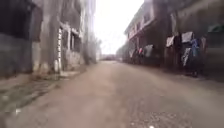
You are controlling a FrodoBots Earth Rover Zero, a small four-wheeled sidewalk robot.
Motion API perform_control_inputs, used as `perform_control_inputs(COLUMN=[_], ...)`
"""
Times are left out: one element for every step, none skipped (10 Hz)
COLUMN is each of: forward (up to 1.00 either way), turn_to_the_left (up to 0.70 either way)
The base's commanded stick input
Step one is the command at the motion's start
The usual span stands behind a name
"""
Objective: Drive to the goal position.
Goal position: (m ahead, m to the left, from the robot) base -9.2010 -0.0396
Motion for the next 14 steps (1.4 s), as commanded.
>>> perform_control_inputs(forward=[-1.0, -1.0, -1.0, -1.0, -1.0, -1.0, -1.0, -1.0, -1.0, -1.0, -1.0, -1.0, -1.0, -1.0], turn_to_the_left=[0.0, 0.0, 0.0, 0.0, 0.0, 0.0, 0.0, 0.0, 0.0, 0.0, 0.0, 0.0, 0.0, 0.0])
